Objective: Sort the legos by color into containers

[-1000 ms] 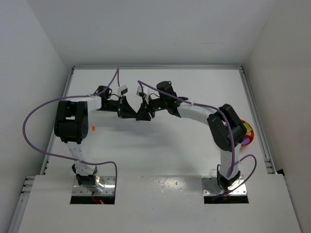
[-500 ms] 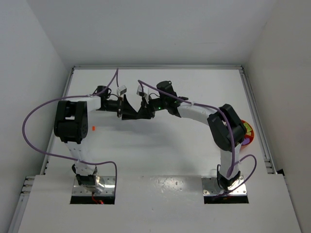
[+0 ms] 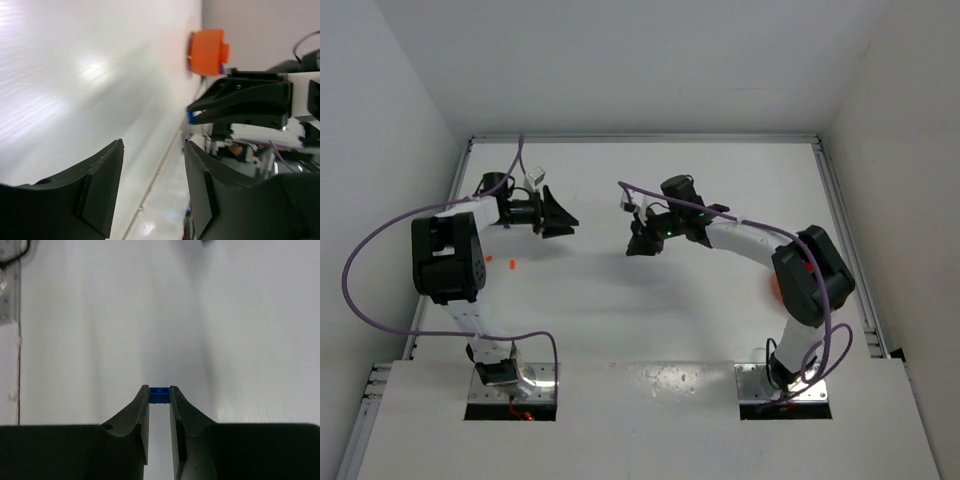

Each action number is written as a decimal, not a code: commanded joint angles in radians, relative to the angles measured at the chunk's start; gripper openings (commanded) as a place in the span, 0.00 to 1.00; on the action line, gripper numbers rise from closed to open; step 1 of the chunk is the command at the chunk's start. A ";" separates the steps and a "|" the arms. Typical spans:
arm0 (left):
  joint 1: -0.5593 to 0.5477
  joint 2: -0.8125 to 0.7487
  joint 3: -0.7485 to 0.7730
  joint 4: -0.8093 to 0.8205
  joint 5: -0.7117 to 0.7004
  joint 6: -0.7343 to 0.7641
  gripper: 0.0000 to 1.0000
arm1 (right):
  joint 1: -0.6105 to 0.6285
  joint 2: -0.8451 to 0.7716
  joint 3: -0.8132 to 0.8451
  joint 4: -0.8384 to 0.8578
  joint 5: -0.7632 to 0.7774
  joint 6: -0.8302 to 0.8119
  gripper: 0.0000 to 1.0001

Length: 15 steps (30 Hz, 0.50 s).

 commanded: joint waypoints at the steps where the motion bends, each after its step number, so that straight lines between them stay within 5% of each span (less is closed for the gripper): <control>1: 0.030 -0.053 0.020 -0.035 -0.104 0.059 0.57 | -0.051 -0.115 -0.026 -0.226 0.066 -0.147 0.03; 6: -0.028 0.000 0.173 -0.249 -0.221 0.349 0.57 | -0.165 -0.186 0.008 -0.548 0.245 -0.178 0.03; 15: -0.200 0.020 0.345 -0.365 -0.508 0.453 0.52 | -0.454 -0.305 0.103 -0.969 0.486 -0.381 0.03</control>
